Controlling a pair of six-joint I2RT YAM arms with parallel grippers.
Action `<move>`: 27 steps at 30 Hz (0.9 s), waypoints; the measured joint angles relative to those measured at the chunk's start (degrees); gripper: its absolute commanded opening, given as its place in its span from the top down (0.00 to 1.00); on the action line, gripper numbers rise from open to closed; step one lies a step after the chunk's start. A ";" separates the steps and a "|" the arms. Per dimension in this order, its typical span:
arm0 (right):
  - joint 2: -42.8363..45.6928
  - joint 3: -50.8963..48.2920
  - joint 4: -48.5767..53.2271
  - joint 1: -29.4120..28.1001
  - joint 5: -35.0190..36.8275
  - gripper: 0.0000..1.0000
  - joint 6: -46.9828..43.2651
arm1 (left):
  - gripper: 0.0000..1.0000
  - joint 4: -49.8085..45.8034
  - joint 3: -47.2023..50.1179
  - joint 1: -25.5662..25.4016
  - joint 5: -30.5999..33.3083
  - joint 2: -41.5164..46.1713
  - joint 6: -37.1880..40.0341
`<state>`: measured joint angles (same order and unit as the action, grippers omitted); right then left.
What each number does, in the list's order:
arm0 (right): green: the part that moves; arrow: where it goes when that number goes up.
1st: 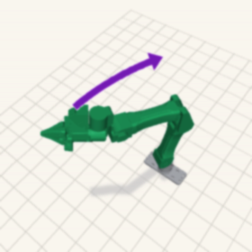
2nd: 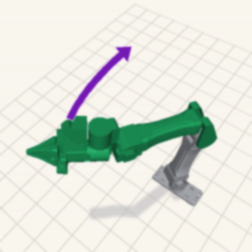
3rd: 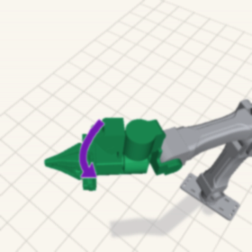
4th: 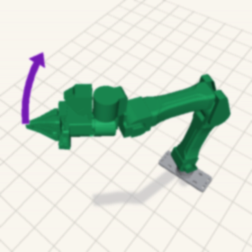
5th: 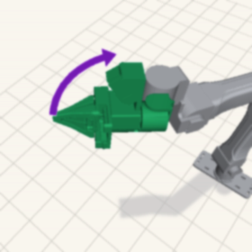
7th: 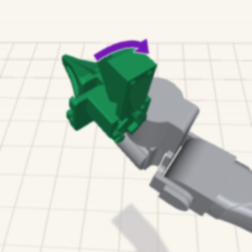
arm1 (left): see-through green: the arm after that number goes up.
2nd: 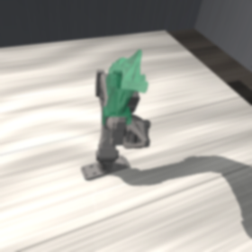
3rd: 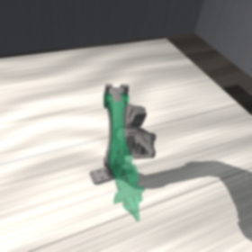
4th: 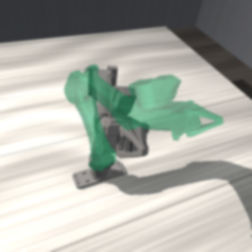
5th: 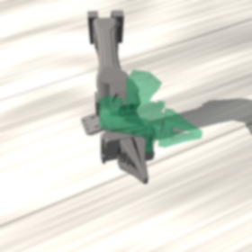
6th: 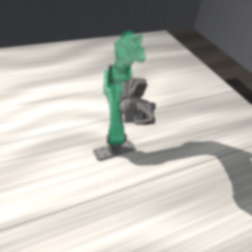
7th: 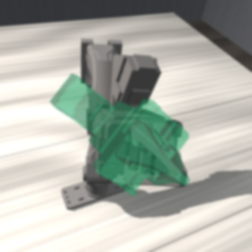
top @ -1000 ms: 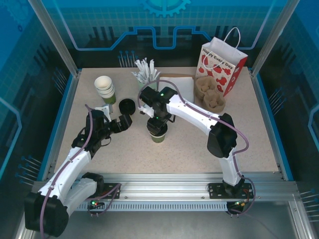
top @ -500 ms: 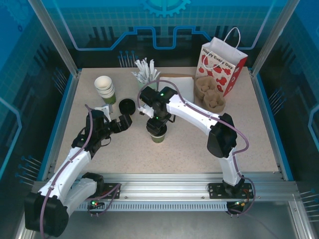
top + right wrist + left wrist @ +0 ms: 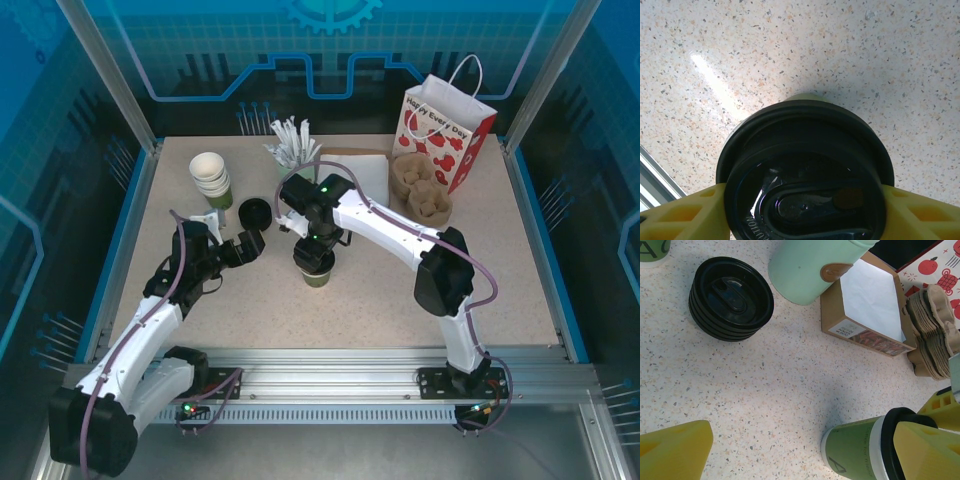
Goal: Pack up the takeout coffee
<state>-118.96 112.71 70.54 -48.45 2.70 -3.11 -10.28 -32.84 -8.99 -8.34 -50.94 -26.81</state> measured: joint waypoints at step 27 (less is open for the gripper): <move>-0.28 0.02 0.17 0.37 -1.84 0.31 -0.66 | 0.05 0.00 0.00 0.00 0.00 0.00 0.00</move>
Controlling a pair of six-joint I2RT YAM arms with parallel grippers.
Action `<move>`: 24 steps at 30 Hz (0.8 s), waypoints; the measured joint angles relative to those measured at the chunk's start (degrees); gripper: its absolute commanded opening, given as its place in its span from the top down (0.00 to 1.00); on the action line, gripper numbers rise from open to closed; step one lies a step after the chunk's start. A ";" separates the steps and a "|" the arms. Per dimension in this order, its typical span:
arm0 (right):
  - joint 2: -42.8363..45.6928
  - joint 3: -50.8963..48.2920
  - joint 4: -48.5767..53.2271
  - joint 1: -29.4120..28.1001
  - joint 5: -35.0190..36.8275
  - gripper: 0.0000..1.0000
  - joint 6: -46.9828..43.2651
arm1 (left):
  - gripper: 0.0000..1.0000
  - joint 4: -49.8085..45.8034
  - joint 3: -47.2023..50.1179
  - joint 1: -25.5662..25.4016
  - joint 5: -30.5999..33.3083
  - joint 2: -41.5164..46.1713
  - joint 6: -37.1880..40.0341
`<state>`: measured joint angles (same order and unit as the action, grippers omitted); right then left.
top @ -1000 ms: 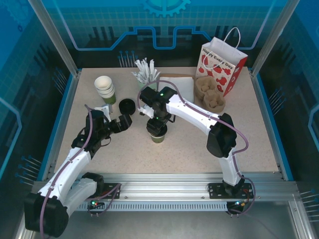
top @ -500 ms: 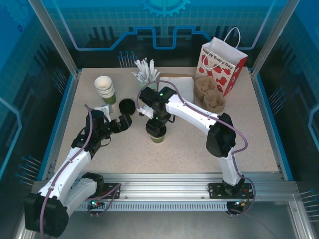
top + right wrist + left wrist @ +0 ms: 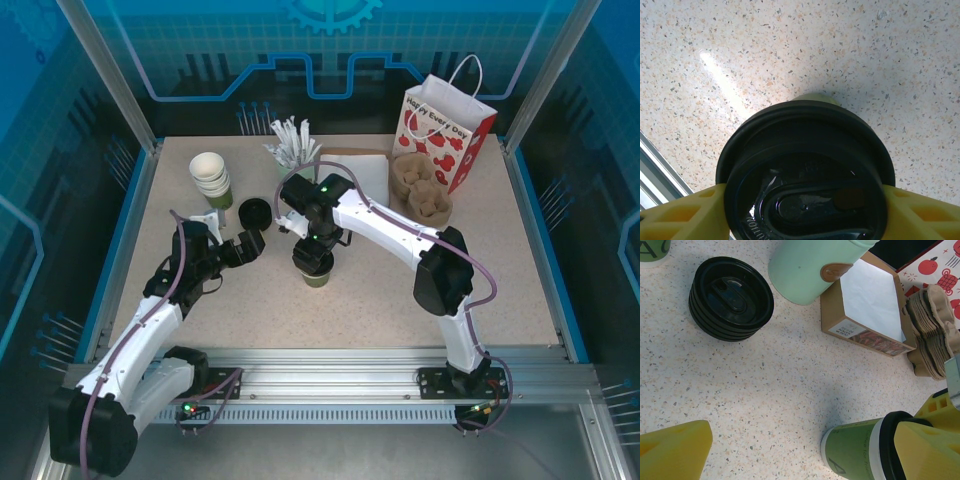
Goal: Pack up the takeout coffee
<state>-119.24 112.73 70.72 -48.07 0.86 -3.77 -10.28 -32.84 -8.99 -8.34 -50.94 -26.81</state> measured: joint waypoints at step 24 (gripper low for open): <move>-0.35 -0.20 0.26 0.50 -0.83 0.35 -0.37 | 0.05 0.00 0.00 0.00 -0.02 -0.66 -0.02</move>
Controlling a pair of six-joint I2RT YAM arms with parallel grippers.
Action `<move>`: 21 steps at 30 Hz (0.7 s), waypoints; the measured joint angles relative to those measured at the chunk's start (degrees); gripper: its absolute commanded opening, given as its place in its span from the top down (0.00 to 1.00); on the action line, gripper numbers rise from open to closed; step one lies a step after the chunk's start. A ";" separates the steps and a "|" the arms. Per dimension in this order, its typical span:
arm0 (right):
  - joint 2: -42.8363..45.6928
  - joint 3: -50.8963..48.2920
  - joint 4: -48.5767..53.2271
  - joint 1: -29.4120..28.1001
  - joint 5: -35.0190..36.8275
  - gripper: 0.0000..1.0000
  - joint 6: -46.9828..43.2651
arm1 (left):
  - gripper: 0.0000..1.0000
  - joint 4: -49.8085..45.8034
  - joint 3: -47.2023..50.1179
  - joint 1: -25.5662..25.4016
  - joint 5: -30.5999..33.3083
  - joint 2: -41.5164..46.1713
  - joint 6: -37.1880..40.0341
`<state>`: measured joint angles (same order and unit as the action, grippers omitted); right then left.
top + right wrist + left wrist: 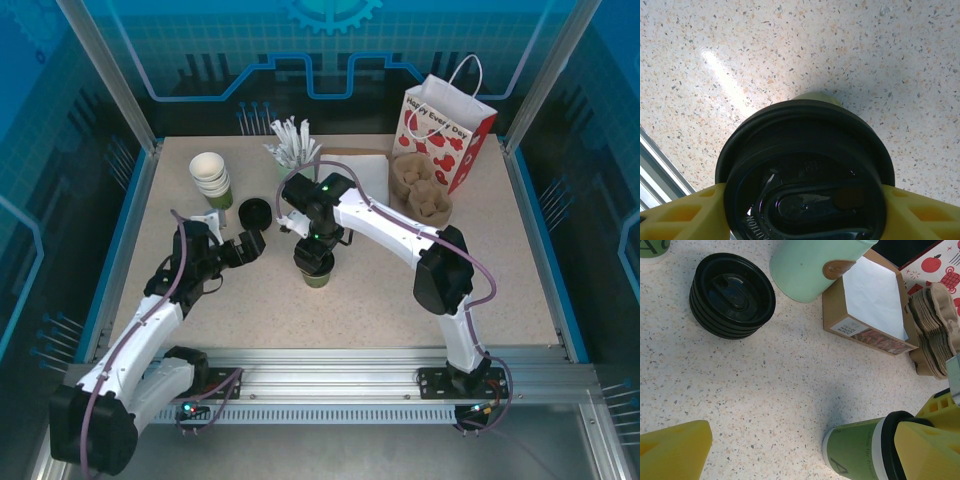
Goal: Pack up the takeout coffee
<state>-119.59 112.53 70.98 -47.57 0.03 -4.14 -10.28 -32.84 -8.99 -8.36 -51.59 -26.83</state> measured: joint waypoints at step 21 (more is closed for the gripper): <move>-0.17 -1.11 -0.96 -0.39 1.68 0.46 0.22 | 0.05 -0.20 0.76 -0.92 0.02 0.31 -0.22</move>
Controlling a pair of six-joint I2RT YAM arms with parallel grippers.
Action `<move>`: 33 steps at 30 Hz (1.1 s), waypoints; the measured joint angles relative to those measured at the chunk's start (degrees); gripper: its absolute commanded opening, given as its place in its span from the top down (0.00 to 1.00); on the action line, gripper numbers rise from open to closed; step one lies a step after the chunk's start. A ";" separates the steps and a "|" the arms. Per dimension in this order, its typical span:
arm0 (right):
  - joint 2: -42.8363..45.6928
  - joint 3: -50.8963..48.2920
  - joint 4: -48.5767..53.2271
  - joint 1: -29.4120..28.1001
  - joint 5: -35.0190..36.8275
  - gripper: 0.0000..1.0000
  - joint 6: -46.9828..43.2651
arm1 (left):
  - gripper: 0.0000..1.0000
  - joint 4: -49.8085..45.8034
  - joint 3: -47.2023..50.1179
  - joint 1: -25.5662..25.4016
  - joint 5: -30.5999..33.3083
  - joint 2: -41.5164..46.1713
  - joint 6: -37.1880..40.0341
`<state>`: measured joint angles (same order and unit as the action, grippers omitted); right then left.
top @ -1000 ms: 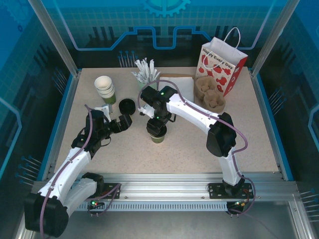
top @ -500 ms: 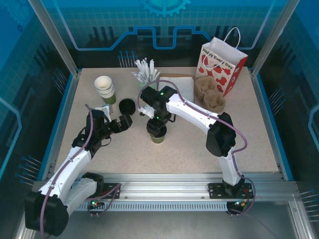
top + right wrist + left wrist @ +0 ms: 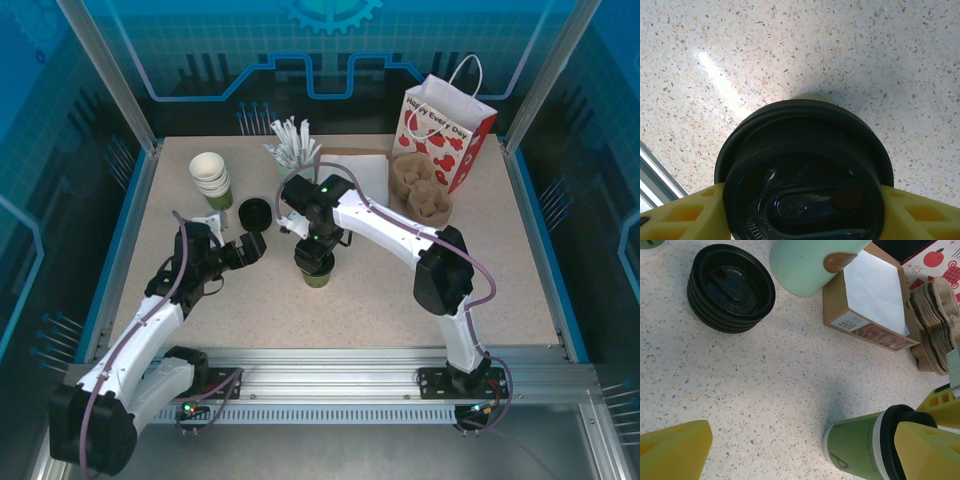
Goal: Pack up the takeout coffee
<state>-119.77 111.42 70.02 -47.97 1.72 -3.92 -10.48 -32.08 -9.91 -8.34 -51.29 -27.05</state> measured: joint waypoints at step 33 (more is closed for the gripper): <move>-0.59 1.66 0.50 -0.63 2.38 0.19 -0.20 | 0.05 -1.09 3.21 -4.31 2.78 0.48 -1.07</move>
<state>-120.36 113.08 70.52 -48.60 4.10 -4.12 -11.57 -28.86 -14.22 -5.56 -50.81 -28.12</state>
